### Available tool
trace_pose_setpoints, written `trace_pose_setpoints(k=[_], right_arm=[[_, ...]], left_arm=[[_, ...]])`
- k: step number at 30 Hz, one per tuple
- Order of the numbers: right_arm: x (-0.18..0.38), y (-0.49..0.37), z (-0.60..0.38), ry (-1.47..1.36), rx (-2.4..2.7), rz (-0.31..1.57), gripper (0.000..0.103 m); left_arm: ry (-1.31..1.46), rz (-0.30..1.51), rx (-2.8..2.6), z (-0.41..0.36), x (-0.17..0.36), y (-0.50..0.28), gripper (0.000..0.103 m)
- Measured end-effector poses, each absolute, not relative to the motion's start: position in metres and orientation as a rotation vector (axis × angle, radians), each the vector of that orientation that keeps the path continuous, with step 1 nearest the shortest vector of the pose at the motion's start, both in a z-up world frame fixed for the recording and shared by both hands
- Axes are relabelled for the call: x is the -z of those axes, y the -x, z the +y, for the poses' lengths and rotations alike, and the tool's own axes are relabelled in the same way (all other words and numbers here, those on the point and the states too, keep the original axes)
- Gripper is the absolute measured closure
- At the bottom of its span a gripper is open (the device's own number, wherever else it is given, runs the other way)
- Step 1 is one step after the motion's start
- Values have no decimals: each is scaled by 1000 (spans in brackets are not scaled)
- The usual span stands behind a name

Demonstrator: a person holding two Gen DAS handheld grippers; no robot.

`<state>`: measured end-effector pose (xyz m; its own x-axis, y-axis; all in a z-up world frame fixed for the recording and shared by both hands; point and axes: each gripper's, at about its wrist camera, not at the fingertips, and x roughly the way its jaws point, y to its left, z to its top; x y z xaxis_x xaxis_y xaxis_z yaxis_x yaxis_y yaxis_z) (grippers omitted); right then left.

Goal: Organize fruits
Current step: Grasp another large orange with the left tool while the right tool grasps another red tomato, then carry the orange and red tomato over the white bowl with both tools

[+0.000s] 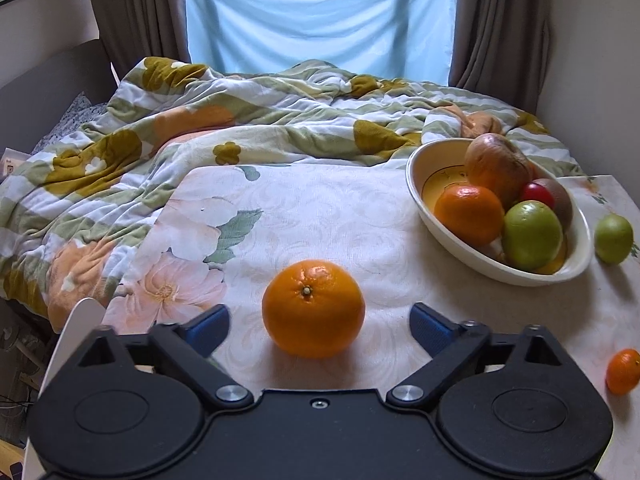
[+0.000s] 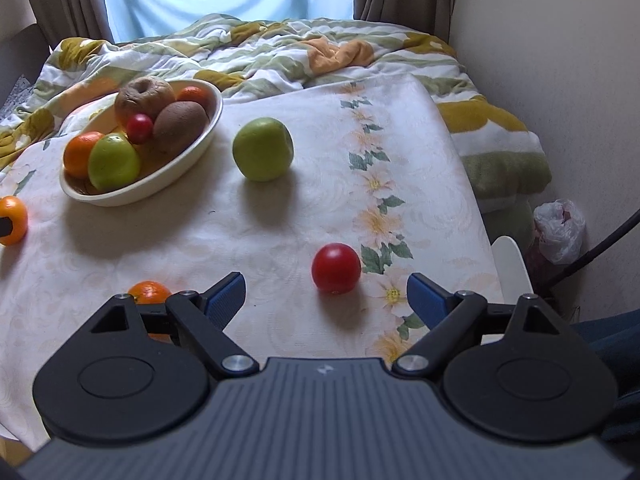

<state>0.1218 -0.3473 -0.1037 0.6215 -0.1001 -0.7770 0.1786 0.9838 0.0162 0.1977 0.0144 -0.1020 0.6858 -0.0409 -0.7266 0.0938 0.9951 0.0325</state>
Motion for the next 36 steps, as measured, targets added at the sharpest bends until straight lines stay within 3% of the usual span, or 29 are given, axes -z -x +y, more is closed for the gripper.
trace_pose_setpoints(k=[4, 8, 23, 25, 27, 36], right_arm=[[109, -127, -351, -100, 161, 897, 4], [113, -131, -352, -103, 161, 898, 5], [122, -143, -352, -83, 161, 918, 36], [122, -144, -352, -80, 160, 914, 51], [122, -144, -351, -78, 164, 914, 57], [112, -137, -348, -67, 173, 904, 58]], left_arm=[[-56, 825, 74, 15, 108, -205, 21], [-84, 827, 49, 12, 109, -207, 38], [-76, 841, 78, 13, 108, -196, 38], [-74, 843, 81, 12, 107, -193, 38], [-67, 846, 84, 12, 107, -191, 39], [-21, 844, 107, 14, 99, -170, 39]])
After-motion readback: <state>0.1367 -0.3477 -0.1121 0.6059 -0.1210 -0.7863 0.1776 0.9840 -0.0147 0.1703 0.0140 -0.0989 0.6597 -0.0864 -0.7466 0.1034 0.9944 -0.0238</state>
